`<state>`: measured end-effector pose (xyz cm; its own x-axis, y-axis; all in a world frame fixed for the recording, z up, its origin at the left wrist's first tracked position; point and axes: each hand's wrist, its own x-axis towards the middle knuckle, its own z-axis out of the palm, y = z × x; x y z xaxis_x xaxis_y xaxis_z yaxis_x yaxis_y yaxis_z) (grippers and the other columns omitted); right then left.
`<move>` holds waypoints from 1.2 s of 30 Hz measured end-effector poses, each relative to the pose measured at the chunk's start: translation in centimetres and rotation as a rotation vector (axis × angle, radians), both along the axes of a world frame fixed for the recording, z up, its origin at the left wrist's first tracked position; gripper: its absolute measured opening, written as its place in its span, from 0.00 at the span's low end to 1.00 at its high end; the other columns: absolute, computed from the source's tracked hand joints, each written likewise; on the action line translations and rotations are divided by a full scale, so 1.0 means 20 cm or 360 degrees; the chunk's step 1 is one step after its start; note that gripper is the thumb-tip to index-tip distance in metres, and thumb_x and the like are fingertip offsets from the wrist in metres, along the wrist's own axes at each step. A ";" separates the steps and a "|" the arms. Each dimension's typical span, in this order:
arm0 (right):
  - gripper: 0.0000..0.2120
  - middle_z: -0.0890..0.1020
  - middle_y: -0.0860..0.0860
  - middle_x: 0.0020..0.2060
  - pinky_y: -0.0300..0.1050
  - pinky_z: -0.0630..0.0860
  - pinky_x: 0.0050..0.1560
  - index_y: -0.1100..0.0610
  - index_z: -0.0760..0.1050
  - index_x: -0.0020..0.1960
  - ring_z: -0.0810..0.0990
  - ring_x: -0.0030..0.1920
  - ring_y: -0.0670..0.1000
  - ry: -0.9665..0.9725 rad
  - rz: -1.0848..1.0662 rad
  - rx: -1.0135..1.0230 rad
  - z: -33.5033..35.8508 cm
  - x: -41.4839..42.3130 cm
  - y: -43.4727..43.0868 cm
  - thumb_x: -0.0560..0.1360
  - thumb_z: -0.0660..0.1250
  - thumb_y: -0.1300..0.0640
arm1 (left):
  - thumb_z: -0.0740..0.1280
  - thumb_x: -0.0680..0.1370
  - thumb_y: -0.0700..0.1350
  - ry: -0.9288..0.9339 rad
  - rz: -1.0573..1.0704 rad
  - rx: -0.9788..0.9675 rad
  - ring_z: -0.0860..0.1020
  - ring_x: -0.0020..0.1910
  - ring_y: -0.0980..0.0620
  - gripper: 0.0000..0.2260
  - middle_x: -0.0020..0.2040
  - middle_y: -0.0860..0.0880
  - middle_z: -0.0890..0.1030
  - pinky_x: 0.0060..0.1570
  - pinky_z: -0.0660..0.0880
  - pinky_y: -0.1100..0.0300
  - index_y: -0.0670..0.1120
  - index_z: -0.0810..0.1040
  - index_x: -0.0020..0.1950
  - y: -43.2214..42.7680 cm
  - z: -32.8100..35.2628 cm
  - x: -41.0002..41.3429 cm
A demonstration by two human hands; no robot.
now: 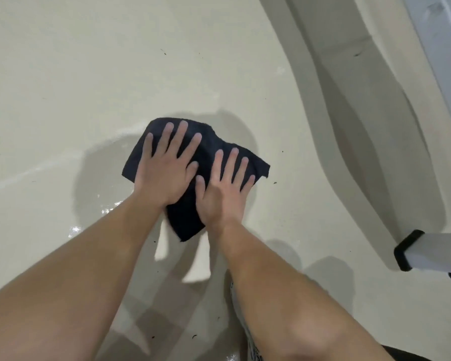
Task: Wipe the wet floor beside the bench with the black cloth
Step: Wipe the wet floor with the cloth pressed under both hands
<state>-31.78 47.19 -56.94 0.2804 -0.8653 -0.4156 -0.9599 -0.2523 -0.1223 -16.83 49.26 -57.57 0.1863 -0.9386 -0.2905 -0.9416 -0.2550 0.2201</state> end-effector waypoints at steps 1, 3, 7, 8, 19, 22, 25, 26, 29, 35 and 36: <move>0.34 0.34 0.52 0.81 0.63 0.32 0.77 0.49 0.35 0.82 0.31 0.80 0.58 -0.0022 0.0030 -0.0023 -0.01 -0.03 -0.11 0.82 0.44 0.38 | 0.46 0.84 0.58 0.0007 0.0062 -0.0009 0.41 0.82 0.43 0.27 0.84 0.47 0.41 0.78 0.44 0.37 0.55 0.42 0.83 -0.07 0.00 -0.02; 0.34 0.35 0.52 0.82 0.62 0.34 0.78 0.48 0.36 0.82 0.33 0.81 0.57 0.0005 0.0010 -0.0088 -0.01 -0.14 -0.31 0.82 0.43 0.36 | 0.45 0.84 0.58 0.0044 0.0121 -0.0011 0.38 0.82 0.43 0.28 0.84 0.46 0.39 0.77 0.40 0.37 0.55 0.41 0.83 -0.21 -0.01 -0.09; 0.34 0.36 0.54 0.82 0.62 0.40 0.80 0.49 0.36 0.82 0.34 0.81 0.57 0.0072 -0.0323 -0.0139 -0.03 -0.34 -0.31 0.82 0.42 0.37 | 0.46 0.84 0.58 0.0071 -0.0112 -0.0062 0.41 0.82 0.41 0.29 0.84 0.44 0.42 0.77 0.42 0.36 0.52 0.45 0.84 -0.28 -0.01 -0.34; 0.34 0.36 0.55 0.82 0.62 0.40 0.80 0.50 0.35 0.82 0.34 0.81 0.57 0.0064 -0.0423 -0.0152 -0.03 -0.35 -0.24 0.82 0.42 0.38 | 0.47 0.84 0.58 0.0082 -0.0169 -0.0083 0.42 0.82 0.41 0.28 0.84 0.44 0.44 0.77 0.43 0.36 0.51 0.47 0.84 -0.24 -0.01 -0.38; 0.37 0.43 0.63 0.82 0.70 0.41 0.77 0.59 0.43 0.82 0.38 0.80 0.67 -0.0077 0.0232 -0.0075 0.00 0.37 0.43 0.82 0.48 0.40 | 0.50 0.84 0.57 -0.0086 0.0278 -0.0025 0.49 0.82 0.43 0.27 0.84 0.47 0.50 0.78 0.51 0.38 0.54 0.53 0.83 0.55 0.01 0.37; 0.37 0.44 0.65 0.81 0.72 0.43 0.77 0.60 0.45 0.82 0.40 0.81 0.68 -0.0122 0.0526 -0.0088 0.00 0.71 0.58 0.81 0.48 0.40 | 0.51 0.84 0.56 -0.0061 0.0574 -0.0025 0.47 0.83 0.43 0.26 0.84 0.48 0.49 0.78 0.50 0.38 0.54 0.52 0.83 0.83 0.00 0.64; 0.38 0.44 0.64 0.82 0.71 0.42 0.77 0.60 0.44 0.82 0.41 0.81 0.67 -0.0195 0.0876 -0.0054 -0.01 1.02 0.73 0.81 0.48 0.39 | 0.52 0.84 0.56 -0.0094 0.0967 0.0003 0.45 0.83 0.45 0.27 0.84 0.49 0.47 0.78 0.47 0.39 0.55 0.50 0.83 1.14 0.00 0.85; 0.38 0.44 0.64 0.82 0.70 0.42 0.77 0.59 0.44 0.82 0.42 0.81 0.67 -0.0200 0.0996 -0.0054 -0.02 1.12 0.78 0.81 0.48 0.38 | 0.52 0.85 0.55 -0.0105 0.1090 0.0012 0.45 0.83 0.45 0.27 0.84 0.49 0.47 0.79 0.47 0.39 0.55 0.49 0.83 1.25 0.00 0.90; 0.39 0.43 0.63 0.82 0.70 0.41 0.77 0.57 0.43 0.83 0.42 0.81 0.67 -0.0216 0.1337 -0.0007 -0.02 1.29 0.98 0.81 0.50 0.37 | 0.50 0.85 0.55 -0.0124 0.1468 0.0026 0.45 0.82 0.44 0.26 0.84 0.48 0.48 0.79 0.48 0.39 0.54 0.50 0.83 1.57 0.01 0.89; 0.37 0.43 0.62 0.82 0.69 0.41 0.77 0.56 0.43 0.83 0.43 0.81 0.66 -0.0080 0.1851 0.0108 0.01 0.99 1.20 0.81 0.47 0.38 | 0.48 0.83 0.55 -0.0062 0.2005 0.0177 0.44 0.83 0.44 0.29 0.84 0.45 0.45 0.79 0.48 0.39 0.49 0.47 0.84 1.79 0.03 0.36; 0.36 0.41 0.62 0.81 0.70 0.42 0.77 0.56 0.43 0.83 0.43 0.81 0.66 -0.0026 0.1938 0.0093 0.00 0.91 1.18 0.81 0.45 0.39 | 0.49 0.83 0.55 -0.0053 0.2023 0.0206 0.44 0.83 0.43 0.30 0.84 0.44 0.45 0.79 0.49 0.39 0.49 0.47 0.84 1.77 0.03 0.26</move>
<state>-13.60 70.87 -56.85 0.9009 -0.0128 -0.4339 -0.0974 -0.9800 -0.1734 -11.69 84.66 -56.88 0.9370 -0.0611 -0.3439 -0.0253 -0.9939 0.1078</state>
